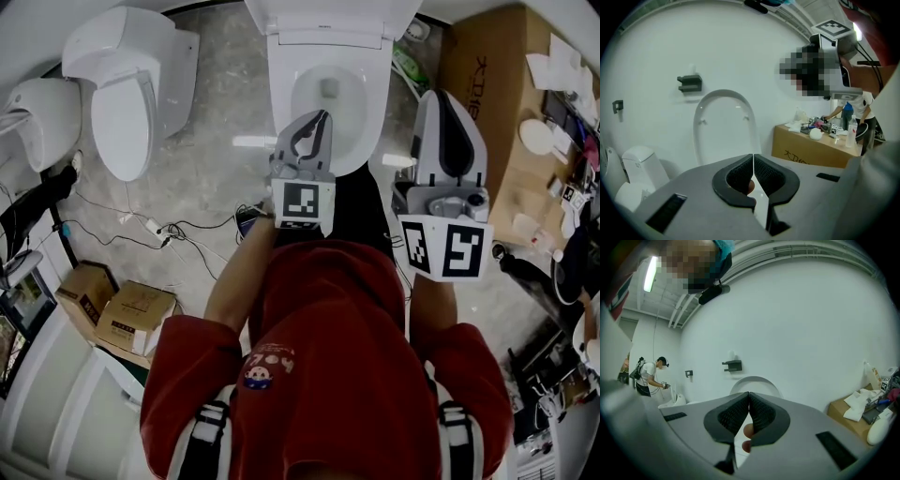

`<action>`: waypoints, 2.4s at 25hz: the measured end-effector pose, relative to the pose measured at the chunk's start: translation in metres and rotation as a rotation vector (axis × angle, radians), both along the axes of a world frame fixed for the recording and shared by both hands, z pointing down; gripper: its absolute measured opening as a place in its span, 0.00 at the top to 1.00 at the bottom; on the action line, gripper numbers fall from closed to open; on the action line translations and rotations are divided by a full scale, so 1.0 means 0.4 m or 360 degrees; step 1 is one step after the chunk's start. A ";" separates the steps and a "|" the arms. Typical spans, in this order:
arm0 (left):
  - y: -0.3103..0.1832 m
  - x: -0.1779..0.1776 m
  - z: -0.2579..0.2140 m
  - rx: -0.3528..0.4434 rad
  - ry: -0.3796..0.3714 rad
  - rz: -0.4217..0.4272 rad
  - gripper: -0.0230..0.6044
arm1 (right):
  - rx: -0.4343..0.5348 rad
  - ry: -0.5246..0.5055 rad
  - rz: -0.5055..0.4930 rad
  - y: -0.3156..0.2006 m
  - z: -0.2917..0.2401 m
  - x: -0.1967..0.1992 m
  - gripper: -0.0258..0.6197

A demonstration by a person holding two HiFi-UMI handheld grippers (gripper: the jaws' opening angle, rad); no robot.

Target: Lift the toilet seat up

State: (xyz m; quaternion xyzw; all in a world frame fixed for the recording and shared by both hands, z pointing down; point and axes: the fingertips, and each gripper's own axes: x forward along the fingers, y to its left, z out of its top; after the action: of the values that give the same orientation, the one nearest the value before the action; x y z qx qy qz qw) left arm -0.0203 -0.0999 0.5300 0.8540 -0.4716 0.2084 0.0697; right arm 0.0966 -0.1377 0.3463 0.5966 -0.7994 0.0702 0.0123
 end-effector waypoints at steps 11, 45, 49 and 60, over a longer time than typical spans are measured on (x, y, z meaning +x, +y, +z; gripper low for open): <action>0.087 0.044 0.231 -0.0299 -0.0149 0.0152 0.93 | -0.0094 -0.0019 0.0009 0.003 0.085 0.026 0.94; 0.487 0.043 0.801 -0.0975 -0.0927 0.1168 0.54 | -0.0338 -0.0095 0.0005 0.036 0.346 0.057 0.94; 0.516 0.039 0.840 -0.0978 -0.1045 0.1317 0.48 | -0.0350 -0.0084 0.0003 0.041 0.371 0.056 0.94; 0.510 0.034 0.935 -0.0913 -0.1217 0.1541 0.44 | -0.0397 -0.0063 -0.0016 0.049 0.436 0.038 0.94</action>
State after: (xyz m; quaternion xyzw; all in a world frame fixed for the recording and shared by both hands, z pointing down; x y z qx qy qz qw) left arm -0.0066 0.1039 0.9040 0.7828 0.0464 0.6201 0.0206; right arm 0.1118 -0.1182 0.5207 0.5850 -0.7874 0.1810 0.0710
